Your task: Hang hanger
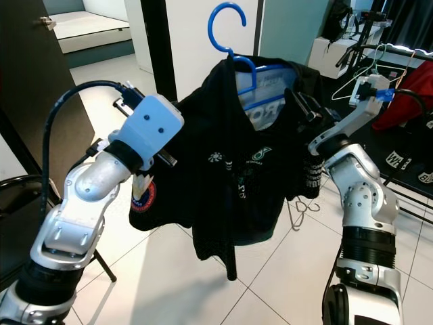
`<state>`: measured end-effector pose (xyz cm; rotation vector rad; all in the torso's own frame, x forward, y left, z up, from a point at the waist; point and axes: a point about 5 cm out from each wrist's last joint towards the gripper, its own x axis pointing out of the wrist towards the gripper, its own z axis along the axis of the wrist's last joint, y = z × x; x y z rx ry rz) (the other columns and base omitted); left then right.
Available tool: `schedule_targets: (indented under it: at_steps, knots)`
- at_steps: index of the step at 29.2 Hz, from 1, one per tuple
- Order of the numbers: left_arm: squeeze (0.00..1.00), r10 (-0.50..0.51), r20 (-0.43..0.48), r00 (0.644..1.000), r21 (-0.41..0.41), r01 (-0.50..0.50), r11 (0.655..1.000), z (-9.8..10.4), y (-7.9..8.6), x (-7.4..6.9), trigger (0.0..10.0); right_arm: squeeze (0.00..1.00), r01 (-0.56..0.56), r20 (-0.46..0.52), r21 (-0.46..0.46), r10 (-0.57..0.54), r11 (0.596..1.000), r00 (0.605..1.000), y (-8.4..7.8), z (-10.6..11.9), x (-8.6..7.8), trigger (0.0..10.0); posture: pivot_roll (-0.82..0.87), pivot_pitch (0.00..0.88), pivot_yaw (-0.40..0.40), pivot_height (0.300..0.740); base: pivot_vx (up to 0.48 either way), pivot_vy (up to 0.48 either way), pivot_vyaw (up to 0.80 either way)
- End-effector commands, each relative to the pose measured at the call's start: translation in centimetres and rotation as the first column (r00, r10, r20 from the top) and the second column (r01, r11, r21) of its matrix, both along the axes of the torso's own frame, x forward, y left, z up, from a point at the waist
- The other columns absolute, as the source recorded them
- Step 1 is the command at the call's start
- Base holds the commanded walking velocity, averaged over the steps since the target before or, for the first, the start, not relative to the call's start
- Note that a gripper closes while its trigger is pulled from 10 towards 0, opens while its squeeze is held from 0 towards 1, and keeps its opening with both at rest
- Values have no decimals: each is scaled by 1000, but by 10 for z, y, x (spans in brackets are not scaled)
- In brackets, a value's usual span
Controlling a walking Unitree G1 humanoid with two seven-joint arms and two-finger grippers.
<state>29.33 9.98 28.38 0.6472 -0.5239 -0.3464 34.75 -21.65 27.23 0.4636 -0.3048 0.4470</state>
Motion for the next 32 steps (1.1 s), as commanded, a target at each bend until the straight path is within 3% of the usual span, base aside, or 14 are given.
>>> schedule_targets:
  at_steps: [1, 2, 3, 6, 7, 8, 9, 17, 21, 24, 25, 27, 29, 32]
  knots:
    - [0, -6, 26, 1000, -14, 7, 1000, 3, -4, -5, 10000, 0, 21, 10, -1, -21, 1000, 1000, -2, 4, 2, 2588, 14, 5, -36, 740, 0, 0, 0]
    - [0, -6, 26, 1000, -14, 7, 1000, 3, -4, -5, 10000, 0, 21, 10, -1, -21, 1000, 1000, -2, 4, 2, 2588, 14, 5, -36, 740, 0, 0, 0]
    - [0, -8, 25, 1000, -12, 8, 1000, 3, -4, -6, 10000, 0, 36, 8, -1, -36, 999, 999, -4, 3, 3, 1882, 15, 3, -36, 740, 0, 0, 0]
    - [0, -8, 25, 1000, -12, 8, 1000, 3, -4, -6, 10000, 0, 36, 8, -1, -36, 999, 999, -4, 3, 3, 1882, 15, 3, -36, 740, 0, 0, 0]
    - [0, -7, 26, 1000, -11, 8, 1000, 3, -5, -6, 10000, 0, 51, 7, -2, -51, 999, 999, -6, 3, 3, 902, 15, 3, -36, 740, 0, 0, 0]
    - [0, -7, 26, 1000, -11, 8, 1000, 3, -5, -6, 10000, 0, 51, 7, -2, -51, 999, 999, -6, 3, 3, 902, 15, 3, -36, 740, 0, 0, 0]
    - [0, -6, 25, 1000, -10, 6, 1000, 2, -5, -7, 10000, 0, 64, 7, -1, -64, 998, 998, -8, 3, 4, 0, 16, 0, -37, 740, 0, 0, 0]
    - [0, 0, 19, 1000, -4, 0, 1000, 1, -6, -10, 10000, 0, 88, 11, 2, -88, 996, 996, -10, 4, 7, 0, 20, 0, -39, 740, 0, 0, 0]
    - [0, 6, 14, 1000, 20, -6, 1000, -2, -8, -9, 10000, 0, 54, 23, -6, -54, 998, 998, -3, 5, 5, 0, 18, 1, -37, 740, 0, 0, 0]
    - [0, 16, 21, 1000, 79, -17, 997, -6, -7, -7, 10000, 0, -32, 41, -58, 35, 998, 999, 12, 6, 0, 0, 13, 2, -34, 740, 0, 0, 0]
    - [0, 41, 33, 999, 158, -46, 986, -11, -1, -4, 10000, 0, -147, 57, -138, 156, 980, 986, 29, 8, -10, 0, 10, 3, -32, 740, 0, 0, 0]
    - [0, 55, 37, 998, 186, -61, 981, -12, 3, -2, 10000, 0, -190, 60, -167, 202, 968, 978, 35, 8, -14, 0, 10, 3, -32, 740, 0, 0, 0]
    - [0, 126, 55, 990, 265, -137, 954, -13, 26, 6, 10000, 0, -271, 56, -259, 295, 927, 954, 41, 9, -24, 0, 4, 6, -31, 740, 0, 0, 0]
    - [0, 183, 84, 980, 332, -200, 922, -10, 47, 11, 10000, 0, -321, 40, -320, 351, 891, 936, 44, 9, -32, 0, -2, 6, -31, 740, 0, 0, 0]
